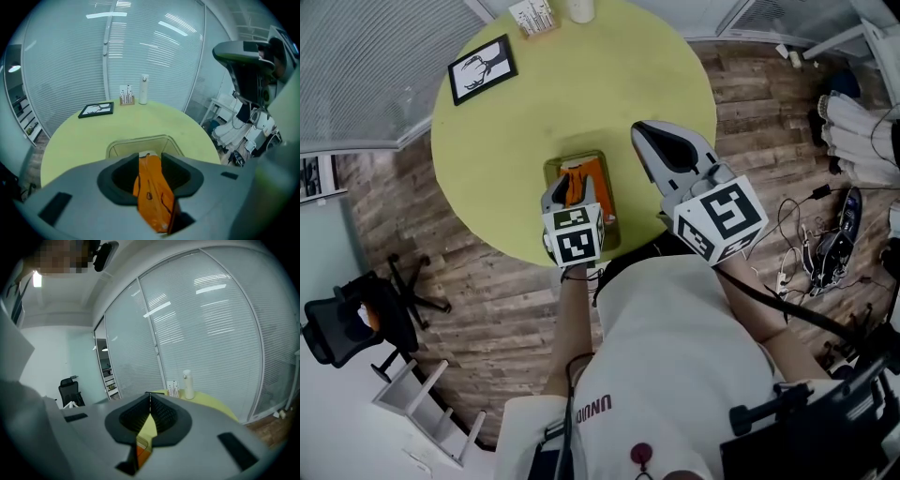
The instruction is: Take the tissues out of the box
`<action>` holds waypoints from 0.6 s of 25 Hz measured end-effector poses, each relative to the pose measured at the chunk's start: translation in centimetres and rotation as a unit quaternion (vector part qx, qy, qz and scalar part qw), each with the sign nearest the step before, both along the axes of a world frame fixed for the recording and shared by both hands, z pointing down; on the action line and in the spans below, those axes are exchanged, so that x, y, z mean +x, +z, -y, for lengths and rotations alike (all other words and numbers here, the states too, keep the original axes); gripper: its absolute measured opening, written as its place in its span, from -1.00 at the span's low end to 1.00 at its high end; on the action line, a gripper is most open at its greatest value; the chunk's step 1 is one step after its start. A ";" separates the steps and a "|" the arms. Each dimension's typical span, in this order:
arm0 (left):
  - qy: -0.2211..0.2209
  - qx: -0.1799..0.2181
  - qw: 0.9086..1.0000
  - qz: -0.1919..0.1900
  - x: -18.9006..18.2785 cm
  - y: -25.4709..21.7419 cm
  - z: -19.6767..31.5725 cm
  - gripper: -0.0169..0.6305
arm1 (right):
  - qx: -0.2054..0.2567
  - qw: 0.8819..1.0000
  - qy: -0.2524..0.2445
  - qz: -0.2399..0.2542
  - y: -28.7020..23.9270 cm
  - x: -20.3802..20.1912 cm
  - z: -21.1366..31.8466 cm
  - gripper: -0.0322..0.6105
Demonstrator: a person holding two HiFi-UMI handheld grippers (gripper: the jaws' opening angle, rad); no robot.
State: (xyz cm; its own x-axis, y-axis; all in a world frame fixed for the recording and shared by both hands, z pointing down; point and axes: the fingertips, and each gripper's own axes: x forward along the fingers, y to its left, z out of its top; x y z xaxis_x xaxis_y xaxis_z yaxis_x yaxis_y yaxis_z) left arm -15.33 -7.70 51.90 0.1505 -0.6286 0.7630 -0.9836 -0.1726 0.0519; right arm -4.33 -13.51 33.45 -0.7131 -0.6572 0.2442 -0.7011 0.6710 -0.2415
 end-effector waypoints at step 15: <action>0.016 -0.033 0.998 0.047 0.1 1.4 0.6 -0.49 | 0.000 1.000 0.009 -0.005 0.1 0.4 0.1 -0.84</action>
State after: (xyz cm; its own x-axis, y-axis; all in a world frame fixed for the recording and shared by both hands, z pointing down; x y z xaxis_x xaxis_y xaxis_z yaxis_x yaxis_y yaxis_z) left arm -15.19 -8.28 53.28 0.0960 -0.5722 0.8144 -0.9788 -0.2029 -0.0272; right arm -3.97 -13.62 33.55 -0.6991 -0.6691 0.2521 -0.7149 0.6586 -0.2347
